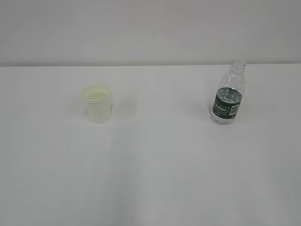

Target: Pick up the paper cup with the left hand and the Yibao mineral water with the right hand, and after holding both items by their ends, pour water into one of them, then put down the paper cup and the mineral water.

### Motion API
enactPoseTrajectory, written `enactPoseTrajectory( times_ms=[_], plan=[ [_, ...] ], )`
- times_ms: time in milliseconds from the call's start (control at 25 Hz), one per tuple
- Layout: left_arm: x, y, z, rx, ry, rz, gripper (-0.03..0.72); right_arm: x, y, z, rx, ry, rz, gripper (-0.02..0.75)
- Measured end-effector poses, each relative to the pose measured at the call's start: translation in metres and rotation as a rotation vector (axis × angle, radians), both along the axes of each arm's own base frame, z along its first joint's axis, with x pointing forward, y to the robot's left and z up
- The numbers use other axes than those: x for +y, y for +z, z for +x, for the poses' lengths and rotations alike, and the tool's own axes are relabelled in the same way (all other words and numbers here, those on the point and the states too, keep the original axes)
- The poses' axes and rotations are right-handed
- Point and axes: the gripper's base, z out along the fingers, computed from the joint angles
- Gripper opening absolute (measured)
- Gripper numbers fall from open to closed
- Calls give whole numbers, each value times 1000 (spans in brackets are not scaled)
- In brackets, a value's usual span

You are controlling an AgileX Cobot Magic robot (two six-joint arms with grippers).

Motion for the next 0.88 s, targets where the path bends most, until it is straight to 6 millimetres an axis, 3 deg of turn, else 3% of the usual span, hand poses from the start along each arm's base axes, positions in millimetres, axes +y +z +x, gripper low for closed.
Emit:
enactPoseTrajectory(
  times_ms=[880],
  plan=[
    [0,0,0,1,0,0,329,0,0,0,-3,0,0,589]
  ],
)
